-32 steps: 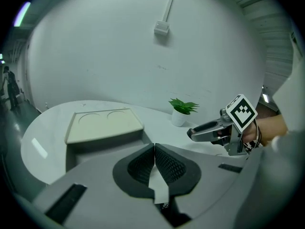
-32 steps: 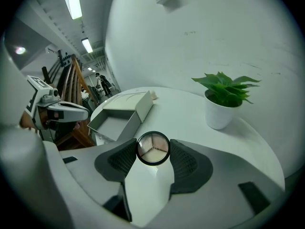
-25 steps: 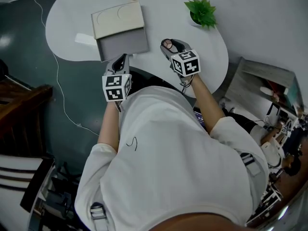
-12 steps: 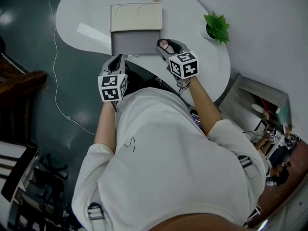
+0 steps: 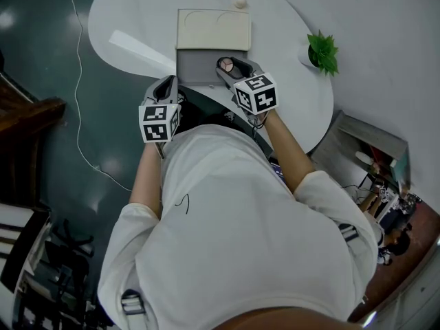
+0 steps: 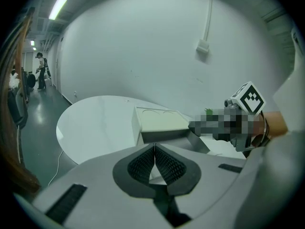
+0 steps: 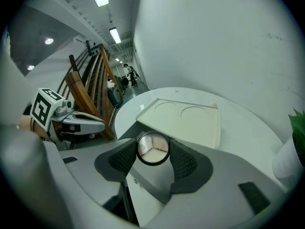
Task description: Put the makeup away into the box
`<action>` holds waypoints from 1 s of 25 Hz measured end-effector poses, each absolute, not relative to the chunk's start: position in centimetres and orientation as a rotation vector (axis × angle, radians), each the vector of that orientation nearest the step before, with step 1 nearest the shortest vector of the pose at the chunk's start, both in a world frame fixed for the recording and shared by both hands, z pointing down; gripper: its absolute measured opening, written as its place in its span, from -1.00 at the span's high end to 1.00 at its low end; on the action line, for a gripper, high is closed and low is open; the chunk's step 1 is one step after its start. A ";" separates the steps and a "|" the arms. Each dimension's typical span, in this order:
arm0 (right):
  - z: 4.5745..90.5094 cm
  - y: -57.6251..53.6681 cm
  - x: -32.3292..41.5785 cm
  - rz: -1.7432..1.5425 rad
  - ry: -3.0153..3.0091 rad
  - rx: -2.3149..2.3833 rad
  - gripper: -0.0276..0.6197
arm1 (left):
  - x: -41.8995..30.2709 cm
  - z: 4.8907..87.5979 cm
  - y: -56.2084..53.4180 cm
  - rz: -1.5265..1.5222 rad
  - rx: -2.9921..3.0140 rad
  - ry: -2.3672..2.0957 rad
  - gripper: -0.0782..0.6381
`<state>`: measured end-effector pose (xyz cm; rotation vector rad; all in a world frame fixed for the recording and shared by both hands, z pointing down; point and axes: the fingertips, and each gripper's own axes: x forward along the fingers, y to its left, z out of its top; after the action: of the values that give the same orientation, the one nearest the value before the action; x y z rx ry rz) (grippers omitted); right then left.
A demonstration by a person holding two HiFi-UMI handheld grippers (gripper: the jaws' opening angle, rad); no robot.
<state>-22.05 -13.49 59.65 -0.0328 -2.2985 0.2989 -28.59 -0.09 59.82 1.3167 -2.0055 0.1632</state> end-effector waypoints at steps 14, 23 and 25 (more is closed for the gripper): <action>63.7 -10.3 -27.3 0.294 -2.163 0.012 0.25 | -34.1 64.0 -0.1 0.214 1.432 -1.861 0.73; 66.2 -9.1 -28.7 0.240 -2.070 -0.041 0.25 | -34.1 65.5 -0.1 0.228 1.440 -1.800 0.73; 66.8 -8.8 -29.0 0.237 -2.046 -0.049 0.25 | -34.8 65.8 0.4 0.221 1.418 -1.806 0.73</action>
<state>-28.95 -8.83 66.78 -0.0494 -2.0455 0.2366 -34.75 0.35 65.80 1.4183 -1.8057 0.2210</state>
